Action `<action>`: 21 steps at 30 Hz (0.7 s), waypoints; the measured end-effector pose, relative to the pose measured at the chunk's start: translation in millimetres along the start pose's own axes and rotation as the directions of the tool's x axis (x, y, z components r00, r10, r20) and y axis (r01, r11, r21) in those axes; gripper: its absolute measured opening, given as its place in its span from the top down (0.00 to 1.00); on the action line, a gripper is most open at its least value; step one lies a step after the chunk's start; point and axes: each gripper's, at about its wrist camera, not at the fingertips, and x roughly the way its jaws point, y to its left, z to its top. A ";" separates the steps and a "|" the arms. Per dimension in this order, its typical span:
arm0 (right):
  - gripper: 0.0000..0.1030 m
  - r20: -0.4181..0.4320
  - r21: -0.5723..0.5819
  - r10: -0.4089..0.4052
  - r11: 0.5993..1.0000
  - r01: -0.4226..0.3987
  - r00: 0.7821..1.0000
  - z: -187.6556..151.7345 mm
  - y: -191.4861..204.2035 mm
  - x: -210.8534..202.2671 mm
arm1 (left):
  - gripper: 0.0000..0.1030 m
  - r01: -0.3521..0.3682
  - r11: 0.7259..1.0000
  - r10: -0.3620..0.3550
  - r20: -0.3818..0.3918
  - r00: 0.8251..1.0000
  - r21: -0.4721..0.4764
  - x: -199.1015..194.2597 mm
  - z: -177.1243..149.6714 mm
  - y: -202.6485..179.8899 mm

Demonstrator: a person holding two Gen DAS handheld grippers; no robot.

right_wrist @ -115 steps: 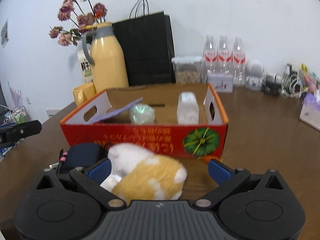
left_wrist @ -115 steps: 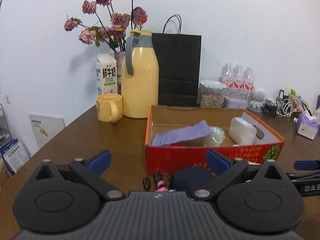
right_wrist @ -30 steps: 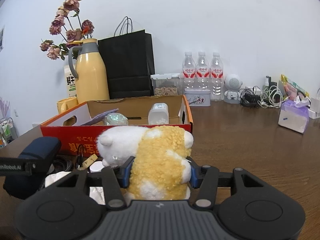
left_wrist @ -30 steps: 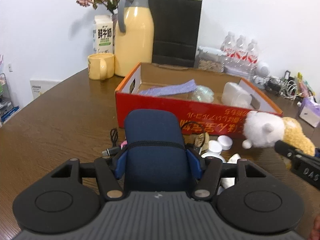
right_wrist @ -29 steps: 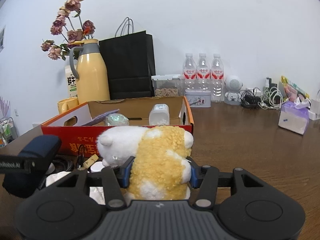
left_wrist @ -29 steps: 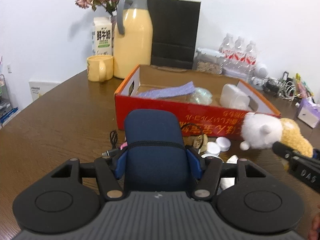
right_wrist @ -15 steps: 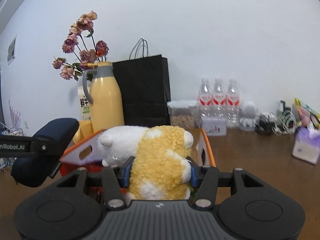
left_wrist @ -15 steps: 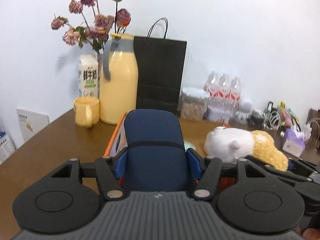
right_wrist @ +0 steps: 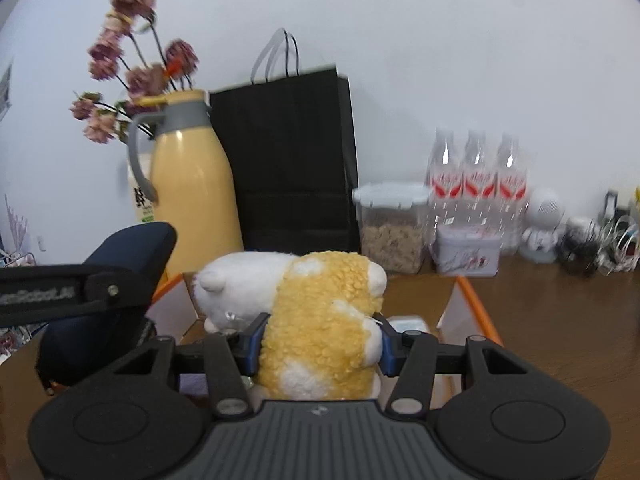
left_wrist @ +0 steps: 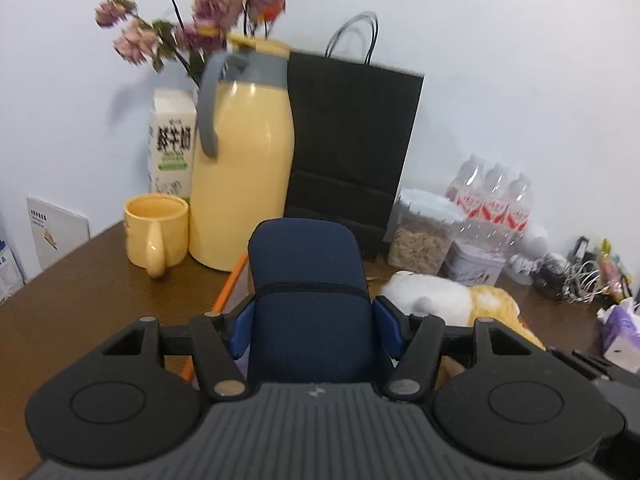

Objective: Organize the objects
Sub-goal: 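Carry the plush toy and navy case into the box and open both tools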

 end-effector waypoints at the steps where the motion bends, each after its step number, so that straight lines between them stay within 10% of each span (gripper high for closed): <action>1: 0.50 -0.012 0.005 0.000 1.000 0.000 1.000 -2.2 0.3 7.2 | 0.39 0.002 1.000 -0.002 -0.013 1.000 0.002 8.9 -2.3 0.0; 21: 0.47 -0.134 -0.052 -0.012 0.999 0.006 0.991 -25.9 4.0 27.8 | 0.37 -0.027 0.995 0.039 -0.136 0.990 0.092 36.0 -33.1 1.4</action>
